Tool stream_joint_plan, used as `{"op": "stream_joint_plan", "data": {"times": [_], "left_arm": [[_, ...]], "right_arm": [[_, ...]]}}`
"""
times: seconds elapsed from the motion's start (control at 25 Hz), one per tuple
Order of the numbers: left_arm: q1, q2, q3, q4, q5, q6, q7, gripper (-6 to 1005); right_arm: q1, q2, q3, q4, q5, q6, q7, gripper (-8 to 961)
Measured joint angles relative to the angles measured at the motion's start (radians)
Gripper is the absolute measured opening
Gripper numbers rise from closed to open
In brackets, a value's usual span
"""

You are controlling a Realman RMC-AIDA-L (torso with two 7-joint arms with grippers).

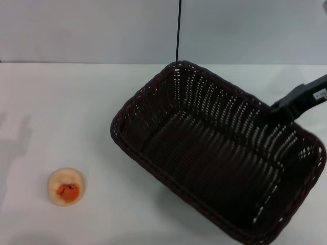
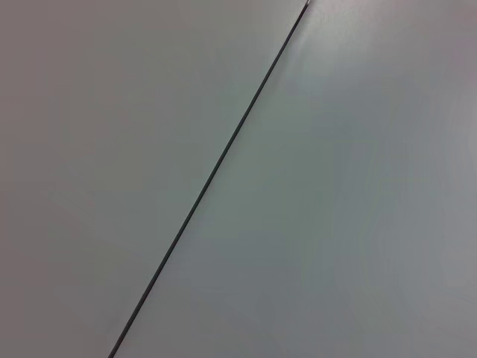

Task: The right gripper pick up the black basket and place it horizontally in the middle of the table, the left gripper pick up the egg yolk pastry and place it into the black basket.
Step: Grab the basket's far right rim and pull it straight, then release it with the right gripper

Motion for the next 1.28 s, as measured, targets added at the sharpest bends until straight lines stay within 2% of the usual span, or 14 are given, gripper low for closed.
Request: {"op": "stream_joint_plan", "data": {"times": [0.32, 0.6, 0.88, 1.0, 1.28], "left_arm": [[0.001, 0.0, 0.0, 0.0, -0.002, -0.003, 0.0, 652], [0.0, 0.001, -0.001, -0.002, -0.004, -0.007, -0.001, 652], [-0.001, 0.002, -0.001, -0.007, -0.005, -0.027, -0.002, 651], [0.0, 0.002, 0.0, -0.007, -0.003, -0.033, -0.002, 651], [0.008, 0.001, 0.0, -0.01, -0.001, -0.035, -0.002, 651]], "right_arm": [[-0.011, -0.004, 0.08, -0.046, 0.043, -0.001, -0.032, 193], [-0.021, -0.025, 0.085, -0.116, 0.151, -0.002, -0.075, 189], [-0.009, -0.015, 0.085, -0.152, 0.166, -0.001, -0.208, 188], [-0.01, -0.01, 0.086, -0.144, 0.229, -0.004, -0.307, 188], [-0.024, -0.01, 0.083, -0.132, 0.301, -0.021, -0.4, 188]]}}
